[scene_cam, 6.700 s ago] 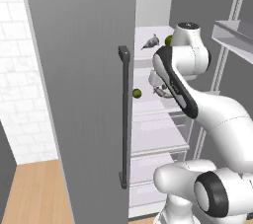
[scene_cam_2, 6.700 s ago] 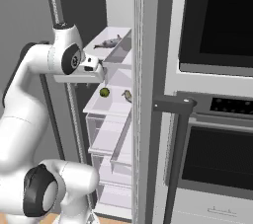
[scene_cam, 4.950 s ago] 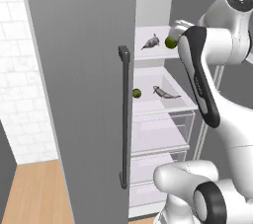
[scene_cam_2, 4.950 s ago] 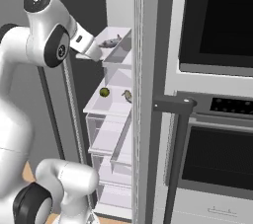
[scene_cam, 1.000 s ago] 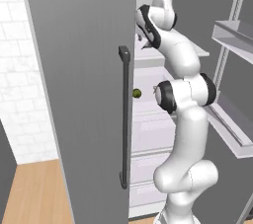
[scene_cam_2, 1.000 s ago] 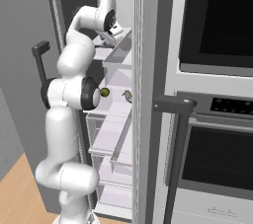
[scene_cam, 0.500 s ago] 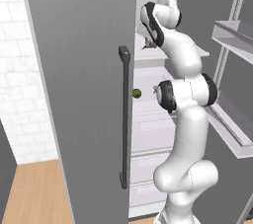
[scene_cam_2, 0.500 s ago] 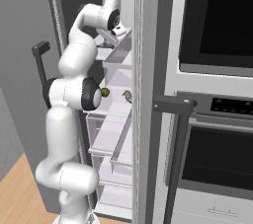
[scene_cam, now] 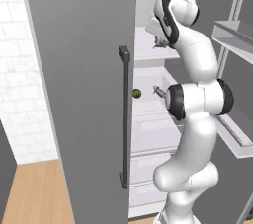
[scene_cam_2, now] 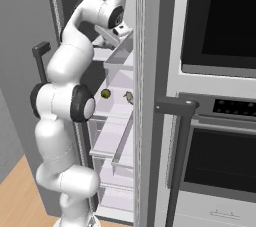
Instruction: Place one lime and one fish in each tupperware on the nearby counter, to pack two identical lunches.
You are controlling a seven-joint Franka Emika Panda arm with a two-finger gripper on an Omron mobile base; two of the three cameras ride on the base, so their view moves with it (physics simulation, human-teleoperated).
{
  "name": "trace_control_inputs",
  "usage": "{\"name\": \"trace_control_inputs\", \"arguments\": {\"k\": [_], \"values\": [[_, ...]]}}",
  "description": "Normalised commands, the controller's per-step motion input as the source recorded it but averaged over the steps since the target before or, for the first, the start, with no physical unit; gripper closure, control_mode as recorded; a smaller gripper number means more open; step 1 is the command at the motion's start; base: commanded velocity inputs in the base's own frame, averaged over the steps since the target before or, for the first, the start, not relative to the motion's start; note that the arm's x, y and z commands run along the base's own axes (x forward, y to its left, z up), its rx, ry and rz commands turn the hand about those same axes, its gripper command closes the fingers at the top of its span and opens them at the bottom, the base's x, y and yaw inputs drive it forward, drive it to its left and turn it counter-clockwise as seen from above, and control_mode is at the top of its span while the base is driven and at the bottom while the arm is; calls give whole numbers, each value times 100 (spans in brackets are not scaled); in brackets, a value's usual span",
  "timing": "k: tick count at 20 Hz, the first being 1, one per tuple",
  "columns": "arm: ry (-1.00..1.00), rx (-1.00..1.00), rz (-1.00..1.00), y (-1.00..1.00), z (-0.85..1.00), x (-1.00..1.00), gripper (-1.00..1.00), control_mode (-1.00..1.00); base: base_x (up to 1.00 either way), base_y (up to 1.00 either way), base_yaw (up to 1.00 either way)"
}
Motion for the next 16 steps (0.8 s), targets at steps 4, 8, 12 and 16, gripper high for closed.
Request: {"name": "trace_control_inputs", "arguments": {"k": [4,8,12,16], "values": [[-56,0,9,55,-29,-100,100,-100,0,0,0],[-49,0,9,35,-2,-100,100,-100,0,0,0],[-8,1,1,1,15,-100,100,-100,0,0,0],[10,-1,2,0,17,-100,100,-100,0,0,0]]}}
